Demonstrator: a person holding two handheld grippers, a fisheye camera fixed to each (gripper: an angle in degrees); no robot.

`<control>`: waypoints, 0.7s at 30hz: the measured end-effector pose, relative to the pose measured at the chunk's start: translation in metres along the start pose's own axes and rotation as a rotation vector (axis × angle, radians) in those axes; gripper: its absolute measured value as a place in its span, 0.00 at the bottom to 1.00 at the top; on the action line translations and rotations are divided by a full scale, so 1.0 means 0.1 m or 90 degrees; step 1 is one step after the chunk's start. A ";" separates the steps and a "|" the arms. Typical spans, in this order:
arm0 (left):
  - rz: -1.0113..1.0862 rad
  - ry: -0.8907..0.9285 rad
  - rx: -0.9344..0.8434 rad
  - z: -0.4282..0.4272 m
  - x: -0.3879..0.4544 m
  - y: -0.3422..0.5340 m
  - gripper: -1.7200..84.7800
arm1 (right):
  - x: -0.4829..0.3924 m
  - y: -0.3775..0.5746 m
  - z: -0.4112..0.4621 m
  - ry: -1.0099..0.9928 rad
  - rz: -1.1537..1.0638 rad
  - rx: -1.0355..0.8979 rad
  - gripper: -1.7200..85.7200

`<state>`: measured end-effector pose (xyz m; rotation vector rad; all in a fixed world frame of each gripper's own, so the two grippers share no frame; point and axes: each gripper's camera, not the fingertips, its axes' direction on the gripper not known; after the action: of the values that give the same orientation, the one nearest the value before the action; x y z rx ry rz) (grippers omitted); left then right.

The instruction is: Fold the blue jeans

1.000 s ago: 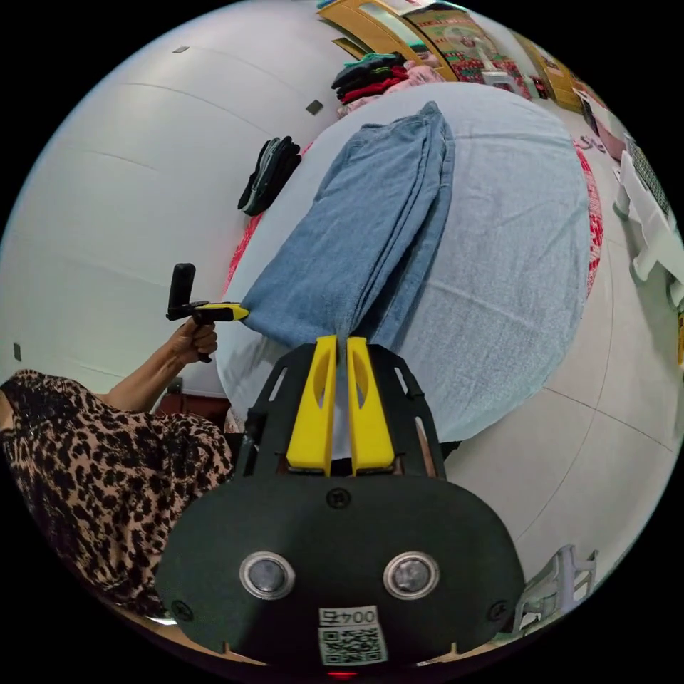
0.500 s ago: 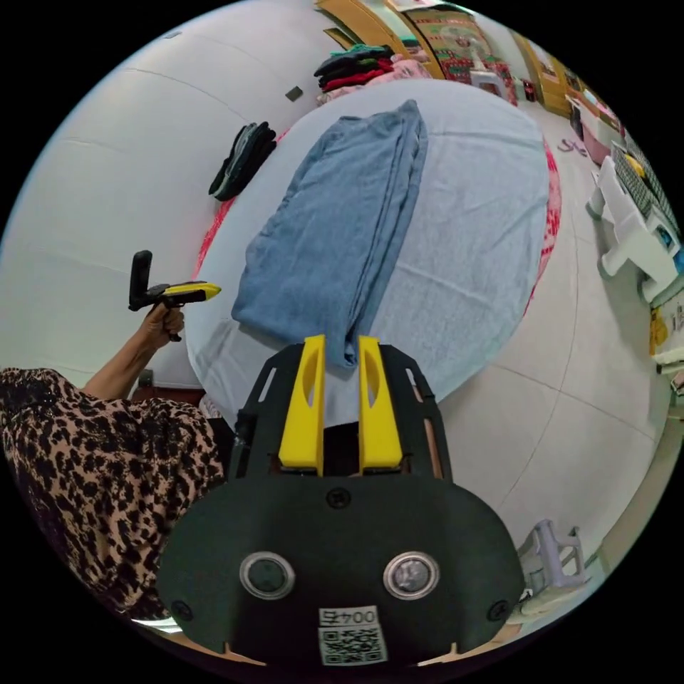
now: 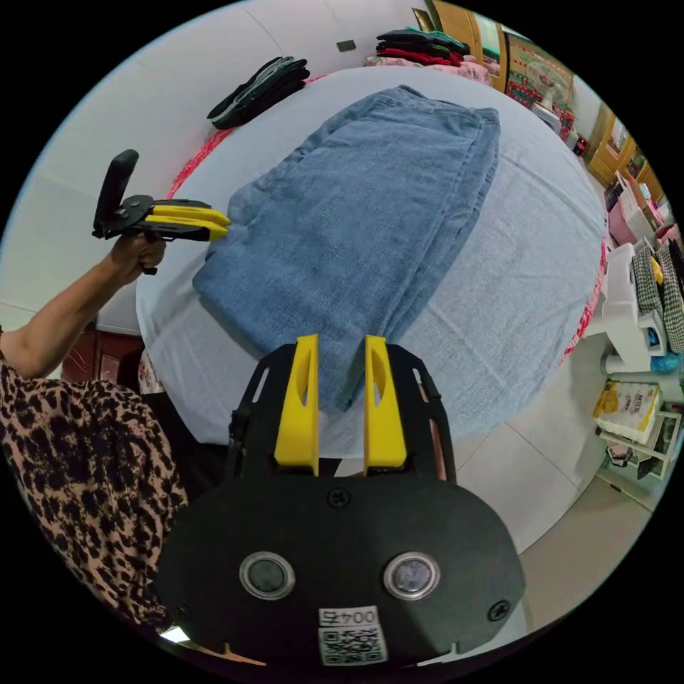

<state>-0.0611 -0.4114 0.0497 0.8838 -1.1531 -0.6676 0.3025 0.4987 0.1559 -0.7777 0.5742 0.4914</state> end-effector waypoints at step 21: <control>0.146 0.001 -0.048 0.30 0.44 0.77 0.06 | -0.62 -0.81 0.16 0.004 -0.029 -0.167 0.14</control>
<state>-0.0765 -0.4162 0.1421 0.6766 -1.1997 -0.5191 0.3097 0.4485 0.2458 -1.0394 0.5032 0.5288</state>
